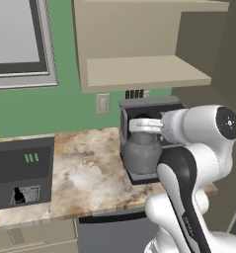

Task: Open the cabinet, pick the kettle from the cabinet, and place it in the sink.

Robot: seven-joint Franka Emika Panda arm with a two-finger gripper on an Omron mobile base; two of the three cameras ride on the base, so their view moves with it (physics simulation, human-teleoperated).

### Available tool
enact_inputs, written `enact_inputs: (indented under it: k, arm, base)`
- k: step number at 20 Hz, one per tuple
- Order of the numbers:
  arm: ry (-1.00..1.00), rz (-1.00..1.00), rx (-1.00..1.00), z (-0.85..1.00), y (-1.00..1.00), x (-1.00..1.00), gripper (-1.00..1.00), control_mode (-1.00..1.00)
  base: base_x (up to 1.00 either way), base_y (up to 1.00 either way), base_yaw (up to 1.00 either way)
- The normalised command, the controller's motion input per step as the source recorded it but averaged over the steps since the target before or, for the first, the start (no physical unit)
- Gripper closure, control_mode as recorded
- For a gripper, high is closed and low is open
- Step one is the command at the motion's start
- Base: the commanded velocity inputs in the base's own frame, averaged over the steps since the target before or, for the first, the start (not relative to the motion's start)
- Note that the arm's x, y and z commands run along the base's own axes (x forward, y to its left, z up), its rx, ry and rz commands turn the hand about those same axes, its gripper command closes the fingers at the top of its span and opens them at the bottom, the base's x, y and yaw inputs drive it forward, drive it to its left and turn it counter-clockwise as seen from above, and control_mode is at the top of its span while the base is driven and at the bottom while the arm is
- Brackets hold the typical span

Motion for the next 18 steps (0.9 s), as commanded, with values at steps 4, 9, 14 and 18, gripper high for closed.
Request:
enact_inputs:
  k: [4, 9, 14, 18]
  arm:
    - [0.0, 0.0, 0.01, -0.42, 0.2, 0.01, 1.0, -1.0]
    - [-0.02, 0.0, 0.03, -0.44, 0.18, 0.07, 1.0, -1.0]
    - [-0.07, 0.0, 0.03, -0.45, 0.16, 0.11, 1.0, -1.0]
    - [-0.06, 0.0, 0.02, -0.44, 0.02, 0.21, 1.0, -1.0]
  base:
    - [0.0, 0.0, 0.0]
    - [0.0, 0.0, 0.0]
    - [0.0, 0.0, 0.0]
    - [0.0, 0.0, 0.0]
